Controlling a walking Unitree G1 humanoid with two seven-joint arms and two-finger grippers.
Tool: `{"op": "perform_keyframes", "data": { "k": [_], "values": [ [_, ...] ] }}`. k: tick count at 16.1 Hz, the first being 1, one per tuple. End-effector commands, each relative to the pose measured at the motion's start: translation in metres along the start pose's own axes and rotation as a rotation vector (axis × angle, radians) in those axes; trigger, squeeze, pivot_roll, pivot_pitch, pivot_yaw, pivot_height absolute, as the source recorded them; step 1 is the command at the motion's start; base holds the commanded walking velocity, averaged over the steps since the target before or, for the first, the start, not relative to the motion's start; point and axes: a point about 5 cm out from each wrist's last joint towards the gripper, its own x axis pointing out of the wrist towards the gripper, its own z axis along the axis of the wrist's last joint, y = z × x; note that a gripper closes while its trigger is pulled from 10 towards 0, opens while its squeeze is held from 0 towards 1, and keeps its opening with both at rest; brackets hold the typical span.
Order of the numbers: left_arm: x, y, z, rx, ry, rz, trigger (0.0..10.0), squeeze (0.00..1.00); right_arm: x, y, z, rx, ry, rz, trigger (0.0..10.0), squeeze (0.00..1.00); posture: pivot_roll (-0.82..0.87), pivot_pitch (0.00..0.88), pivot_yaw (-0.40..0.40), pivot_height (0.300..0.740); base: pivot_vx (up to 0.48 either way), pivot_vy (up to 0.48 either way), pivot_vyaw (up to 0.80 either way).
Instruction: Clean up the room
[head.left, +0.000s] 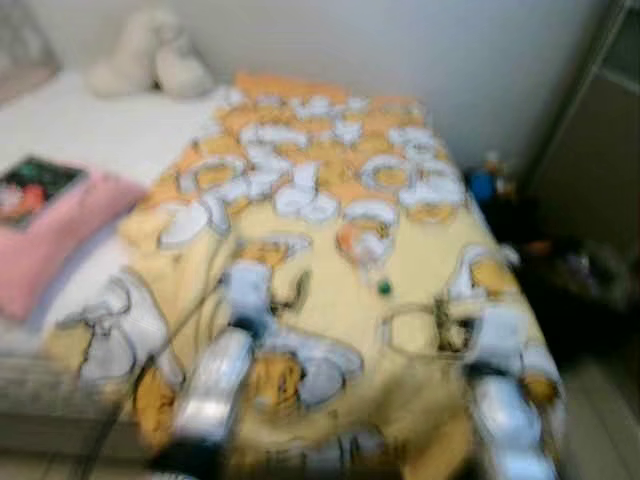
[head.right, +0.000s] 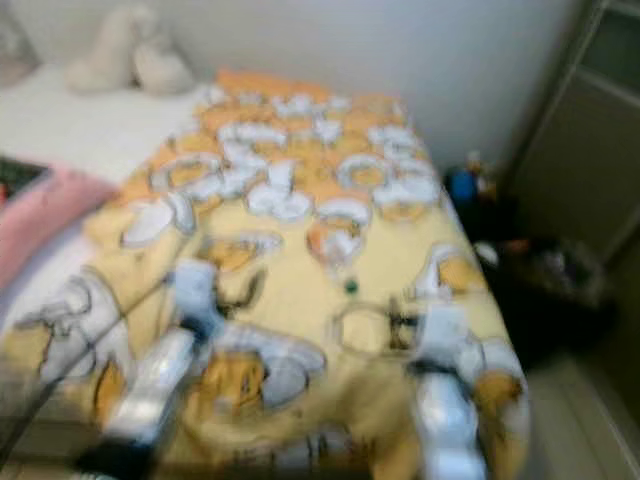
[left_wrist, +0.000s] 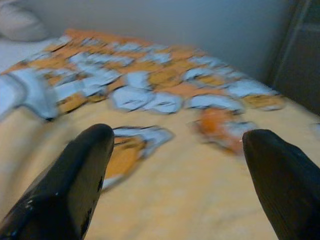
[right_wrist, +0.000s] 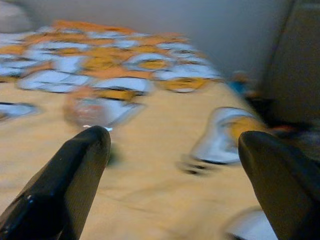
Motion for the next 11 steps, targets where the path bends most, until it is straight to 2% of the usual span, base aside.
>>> {"op": "perform_keyframes", "data": {
  "k": [1,4,9,11],
  "values": [
    [0.006,-0.015,0.006,-0.011,-0.024,-0.041,10.0,0.00,-0.002,-0.016,-0.001,-0.016,0.014,-0.043,10.0,0.00,0.08,0.000,-0.019,0.740,0.480,0.000,0.00],
    [0.006,-0.016,0.008,0.001,-0.035,-0.051,10.0,0.00,-0.002,-0.016,-0.001,-0.011,0.016,-0.050,10.0,0.00,0.08,0.000,-0.015,0.740,0.480,0.000,0.00],
    [0.005,-0.010,0.013,0.016,-0.053,-0.032,10.0,0.00,0.018,-0.017,0.016,-0.025,-0.014,-0.022,10.0,0.00,0.10,0.000,-0.009,0.740,0.480,0.000,0.00],
    [0.002,-0.003,0.019,0.016,-0.062,-0.021,10.0,0.00,0.036,-0.017,0.017,0.013,0.047,0.009,10.0,0.00,0.14,0.000,-0.001,0.740,0.000,0.000,0.00]
  ]
}}
